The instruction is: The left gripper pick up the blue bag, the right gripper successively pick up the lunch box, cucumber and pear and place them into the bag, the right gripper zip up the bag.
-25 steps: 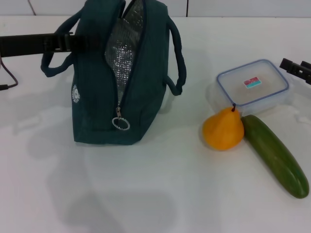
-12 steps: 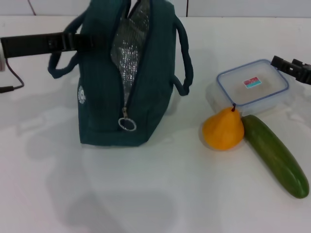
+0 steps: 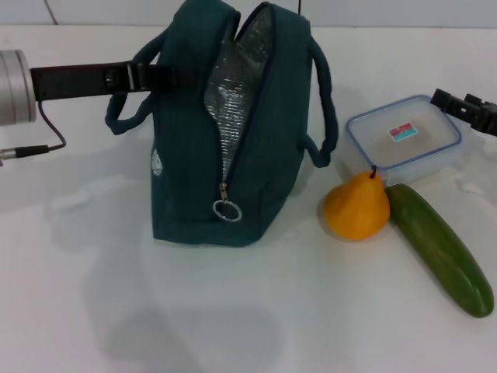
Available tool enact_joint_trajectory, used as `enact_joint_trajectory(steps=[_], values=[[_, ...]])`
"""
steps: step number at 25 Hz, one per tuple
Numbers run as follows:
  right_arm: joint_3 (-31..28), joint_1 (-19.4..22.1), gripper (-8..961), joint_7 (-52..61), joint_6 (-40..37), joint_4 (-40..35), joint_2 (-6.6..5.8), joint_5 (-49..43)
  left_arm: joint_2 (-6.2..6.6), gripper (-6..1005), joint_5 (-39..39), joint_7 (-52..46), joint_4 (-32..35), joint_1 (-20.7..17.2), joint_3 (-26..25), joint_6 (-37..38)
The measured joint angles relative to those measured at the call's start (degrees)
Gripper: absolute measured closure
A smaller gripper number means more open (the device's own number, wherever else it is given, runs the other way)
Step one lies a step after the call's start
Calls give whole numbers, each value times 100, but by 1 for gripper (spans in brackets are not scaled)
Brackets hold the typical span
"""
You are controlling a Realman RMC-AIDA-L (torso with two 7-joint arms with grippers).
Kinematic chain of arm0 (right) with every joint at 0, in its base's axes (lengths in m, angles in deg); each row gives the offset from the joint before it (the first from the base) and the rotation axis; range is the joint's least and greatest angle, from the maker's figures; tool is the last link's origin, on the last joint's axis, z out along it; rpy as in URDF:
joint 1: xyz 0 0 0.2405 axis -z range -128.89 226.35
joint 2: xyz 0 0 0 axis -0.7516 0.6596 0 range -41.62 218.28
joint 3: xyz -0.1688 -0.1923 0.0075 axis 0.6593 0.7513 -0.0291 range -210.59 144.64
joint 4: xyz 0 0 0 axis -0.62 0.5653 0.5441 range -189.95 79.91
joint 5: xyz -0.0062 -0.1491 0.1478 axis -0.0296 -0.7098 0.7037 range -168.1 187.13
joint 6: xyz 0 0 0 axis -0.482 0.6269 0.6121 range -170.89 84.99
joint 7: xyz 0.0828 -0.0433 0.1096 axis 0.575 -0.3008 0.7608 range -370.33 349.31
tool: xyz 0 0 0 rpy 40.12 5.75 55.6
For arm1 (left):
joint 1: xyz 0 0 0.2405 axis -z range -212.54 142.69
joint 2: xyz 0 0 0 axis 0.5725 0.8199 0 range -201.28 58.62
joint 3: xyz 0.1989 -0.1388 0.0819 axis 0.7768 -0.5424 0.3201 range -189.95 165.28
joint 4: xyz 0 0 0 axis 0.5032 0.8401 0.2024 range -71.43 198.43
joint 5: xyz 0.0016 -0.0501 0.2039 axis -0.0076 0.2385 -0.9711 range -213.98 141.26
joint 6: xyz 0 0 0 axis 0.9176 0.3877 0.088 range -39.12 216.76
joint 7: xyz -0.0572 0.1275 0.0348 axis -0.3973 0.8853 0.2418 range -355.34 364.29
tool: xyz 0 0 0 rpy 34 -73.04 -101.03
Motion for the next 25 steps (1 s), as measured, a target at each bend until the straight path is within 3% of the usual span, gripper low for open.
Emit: enact_joint_trajectory(steps=[25], values=[[55, -154, 84, 72, 82, 357, 82, -14, 28, 960, -77, 62, -281, 50, 223, -358]])
